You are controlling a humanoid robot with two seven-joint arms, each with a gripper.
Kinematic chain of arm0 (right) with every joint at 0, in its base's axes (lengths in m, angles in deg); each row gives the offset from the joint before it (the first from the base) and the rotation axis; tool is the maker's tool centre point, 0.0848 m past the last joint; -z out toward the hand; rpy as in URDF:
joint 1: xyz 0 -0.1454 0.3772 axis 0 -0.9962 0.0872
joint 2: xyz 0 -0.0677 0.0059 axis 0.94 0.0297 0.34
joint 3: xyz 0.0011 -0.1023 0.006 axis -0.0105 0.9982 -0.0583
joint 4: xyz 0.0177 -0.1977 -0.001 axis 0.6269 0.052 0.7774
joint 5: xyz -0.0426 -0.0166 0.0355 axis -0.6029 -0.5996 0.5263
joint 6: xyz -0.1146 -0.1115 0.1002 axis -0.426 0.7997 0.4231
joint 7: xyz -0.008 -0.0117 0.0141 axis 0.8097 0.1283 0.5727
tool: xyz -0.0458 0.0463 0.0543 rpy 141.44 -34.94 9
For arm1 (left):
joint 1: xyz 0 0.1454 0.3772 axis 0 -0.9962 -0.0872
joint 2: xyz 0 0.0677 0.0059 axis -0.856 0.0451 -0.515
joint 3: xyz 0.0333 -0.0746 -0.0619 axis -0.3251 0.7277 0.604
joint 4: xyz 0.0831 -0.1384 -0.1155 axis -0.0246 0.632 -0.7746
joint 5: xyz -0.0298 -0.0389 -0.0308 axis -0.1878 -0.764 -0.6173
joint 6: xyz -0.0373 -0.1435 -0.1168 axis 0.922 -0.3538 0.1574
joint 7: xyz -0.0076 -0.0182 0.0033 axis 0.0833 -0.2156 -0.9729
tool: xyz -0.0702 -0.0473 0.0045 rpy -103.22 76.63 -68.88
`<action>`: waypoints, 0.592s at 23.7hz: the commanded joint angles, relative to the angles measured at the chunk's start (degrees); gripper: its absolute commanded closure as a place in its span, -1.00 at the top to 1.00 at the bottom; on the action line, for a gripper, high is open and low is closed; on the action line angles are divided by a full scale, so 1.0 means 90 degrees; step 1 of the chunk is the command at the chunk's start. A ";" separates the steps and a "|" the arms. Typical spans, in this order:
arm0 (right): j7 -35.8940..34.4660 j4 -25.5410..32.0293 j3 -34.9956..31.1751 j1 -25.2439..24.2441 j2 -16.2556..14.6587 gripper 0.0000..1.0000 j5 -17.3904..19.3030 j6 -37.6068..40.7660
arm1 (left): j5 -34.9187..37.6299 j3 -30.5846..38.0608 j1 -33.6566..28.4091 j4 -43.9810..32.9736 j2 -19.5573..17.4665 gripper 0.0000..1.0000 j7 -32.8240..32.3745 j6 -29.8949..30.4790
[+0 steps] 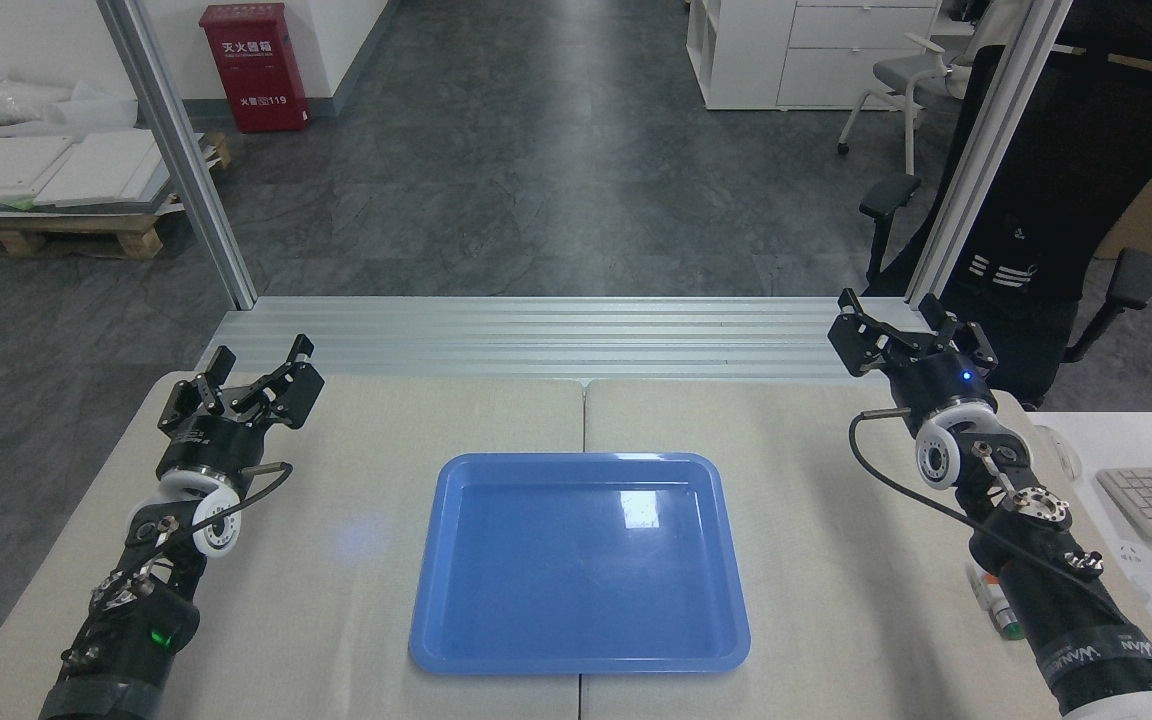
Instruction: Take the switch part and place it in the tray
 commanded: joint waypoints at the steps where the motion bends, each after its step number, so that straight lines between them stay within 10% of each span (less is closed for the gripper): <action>1: 0.0000 0.0010 0.0002 0.0013 -0.0040 0.98 -0.0009 0.0196 | 0.0005 0.0010 0.0000 0.0000 -0.0001 1.00 0.0000 -0.0010; 14: 0.0000 0.0029 -0.0008 0.0003 -0.0088 0.98 -0.0028 0.0226 | -0.0005 0.0000 0.0000 0.0000 -0.0001 1.00 0.0000 0.0000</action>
